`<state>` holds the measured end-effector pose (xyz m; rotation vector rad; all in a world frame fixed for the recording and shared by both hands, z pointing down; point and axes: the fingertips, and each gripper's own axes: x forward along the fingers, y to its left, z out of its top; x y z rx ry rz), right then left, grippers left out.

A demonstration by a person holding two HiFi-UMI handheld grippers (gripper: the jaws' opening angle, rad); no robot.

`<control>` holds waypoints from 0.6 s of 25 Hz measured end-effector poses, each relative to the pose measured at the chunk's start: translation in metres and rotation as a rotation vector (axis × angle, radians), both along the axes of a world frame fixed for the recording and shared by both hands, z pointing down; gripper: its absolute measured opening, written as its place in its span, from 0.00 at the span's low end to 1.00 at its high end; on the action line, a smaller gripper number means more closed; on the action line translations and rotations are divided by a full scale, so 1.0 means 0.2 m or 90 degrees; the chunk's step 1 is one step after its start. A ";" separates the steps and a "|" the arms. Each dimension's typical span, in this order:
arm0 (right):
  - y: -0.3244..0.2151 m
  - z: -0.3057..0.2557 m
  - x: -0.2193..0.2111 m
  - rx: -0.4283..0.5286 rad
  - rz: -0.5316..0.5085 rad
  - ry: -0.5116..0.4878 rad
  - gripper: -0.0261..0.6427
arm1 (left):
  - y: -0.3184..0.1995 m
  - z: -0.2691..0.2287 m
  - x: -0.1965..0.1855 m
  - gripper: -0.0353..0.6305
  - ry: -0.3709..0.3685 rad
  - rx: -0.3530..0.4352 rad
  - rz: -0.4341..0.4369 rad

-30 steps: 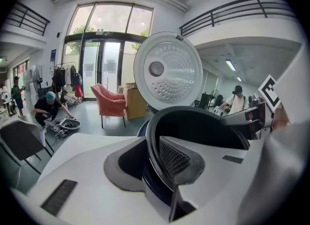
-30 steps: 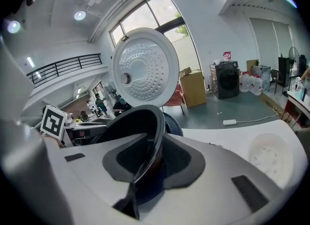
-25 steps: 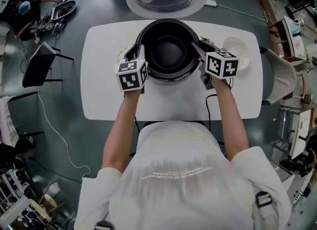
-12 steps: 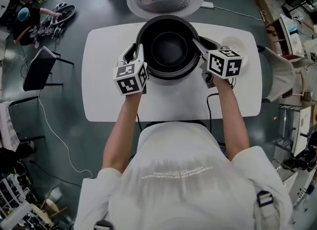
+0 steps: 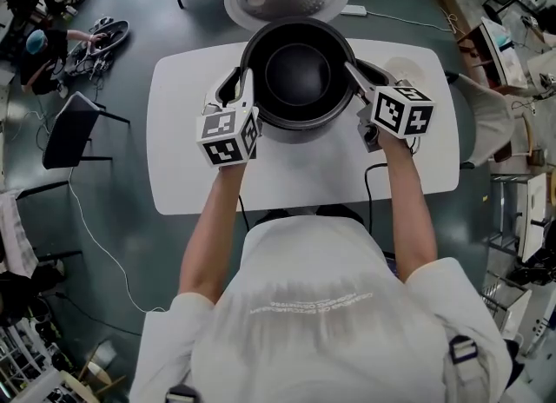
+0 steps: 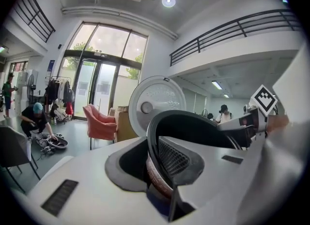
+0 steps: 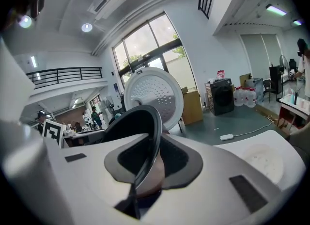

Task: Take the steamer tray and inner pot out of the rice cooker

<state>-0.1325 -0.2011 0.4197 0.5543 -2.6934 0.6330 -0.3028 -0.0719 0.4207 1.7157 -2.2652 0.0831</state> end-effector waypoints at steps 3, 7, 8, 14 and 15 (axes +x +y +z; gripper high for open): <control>-0.01 -0.04 0.13 0.009 0.023 -0.014 0.17 | -0.04 -0.08 0.10 0.17 -0.025 0.032 0.037; 0.01 -0.13 0.21 0.018 0.051 -0.042 0.17 | -0.07 -0.22 0.15 0.16 -0.033 0.091 0.078; 0.02 -0.16 0.21 0.020 0.057 -0.051 0.17 | -0.07 -0.25 0.14 0.16 -0.035 0.103 0.087; 0.04 -0.27 0.30 0.047 0.086 -0.076 0.17 | -0.12 -0.39 0.18 0.16 -0.042 0.140 0.141; 0.04 -0.28 0.34 0.051 0.093 -0.077 0.17 | -0.14 -0.40 0.22 0.16 -0.044 0.145 0.150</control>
